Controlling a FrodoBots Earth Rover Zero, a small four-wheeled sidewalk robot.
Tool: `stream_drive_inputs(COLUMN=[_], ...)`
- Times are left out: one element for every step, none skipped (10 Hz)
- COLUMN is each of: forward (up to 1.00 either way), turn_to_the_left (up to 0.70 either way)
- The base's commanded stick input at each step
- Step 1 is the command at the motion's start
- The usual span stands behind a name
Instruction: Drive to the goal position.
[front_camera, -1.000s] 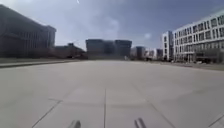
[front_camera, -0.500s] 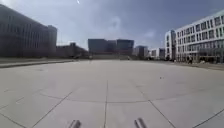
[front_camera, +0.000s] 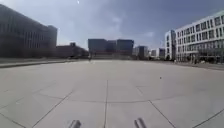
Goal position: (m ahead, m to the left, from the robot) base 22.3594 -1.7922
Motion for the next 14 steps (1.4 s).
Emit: stream_drive_inputs(forward=[0.85, 0.85, 0.85, 0.85, 0.85, 0.85, 0.85, 0.85, 0.85, 0.85, 0.85, 0.85, 0.85, 0.85], turn_to_the_left=[0.00, 0.00, 0.00, 0.00, 0.00, 0.00, 0.00, 0.00, 0.00, 0.00, 0.00, 0.00, 0.00, 0.00])
